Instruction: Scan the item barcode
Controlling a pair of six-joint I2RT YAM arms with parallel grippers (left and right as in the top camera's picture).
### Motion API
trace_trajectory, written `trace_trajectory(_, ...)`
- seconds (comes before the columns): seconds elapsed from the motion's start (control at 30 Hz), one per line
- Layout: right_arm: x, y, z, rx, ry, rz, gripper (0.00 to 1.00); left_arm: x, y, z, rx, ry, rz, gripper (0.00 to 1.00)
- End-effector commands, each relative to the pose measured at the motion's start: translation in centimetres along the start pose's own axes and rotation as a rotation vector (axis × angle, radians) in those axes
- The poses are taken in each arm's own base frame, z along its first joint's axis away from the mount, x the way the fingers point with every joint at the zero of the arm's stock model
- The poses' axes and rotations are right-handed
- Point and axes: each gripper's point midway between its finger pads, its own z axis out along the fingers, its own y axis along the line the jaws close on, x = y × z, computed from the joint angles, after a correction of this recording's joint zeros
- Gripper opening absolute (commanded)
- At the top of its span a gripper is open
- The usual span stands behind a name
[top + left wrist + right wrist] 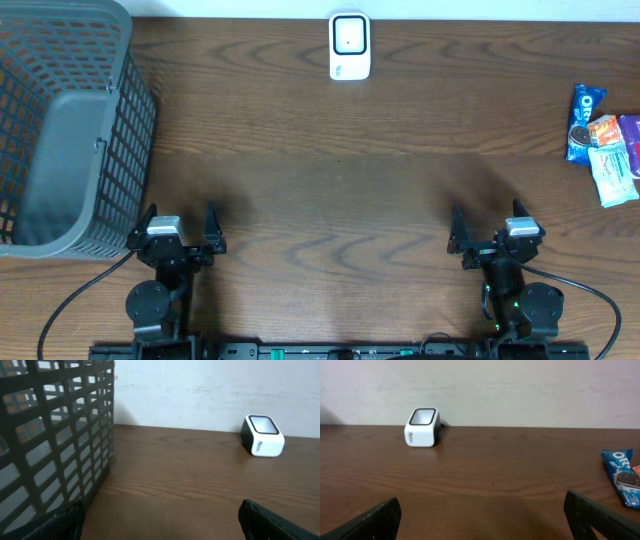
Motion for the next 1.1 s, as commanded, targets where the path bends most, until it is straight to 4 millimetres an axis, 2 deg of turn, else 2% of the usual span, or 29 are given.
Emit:
trace_trajectory(0.0, 0.09, 0.13, 0.00, -0.005, 0.000, 0.013, 0.99, 1.41, -0.73, -0.03, 0.041, 0.049, 0.018, 0.98)
trace_trajectory(1.07, 0.09, 0.13, 0.00, -0.005, 0.000, 0.013, 0.99, 1.36, -0.72, -0.01, 0.040, 0.048, 0.000, 0.98)
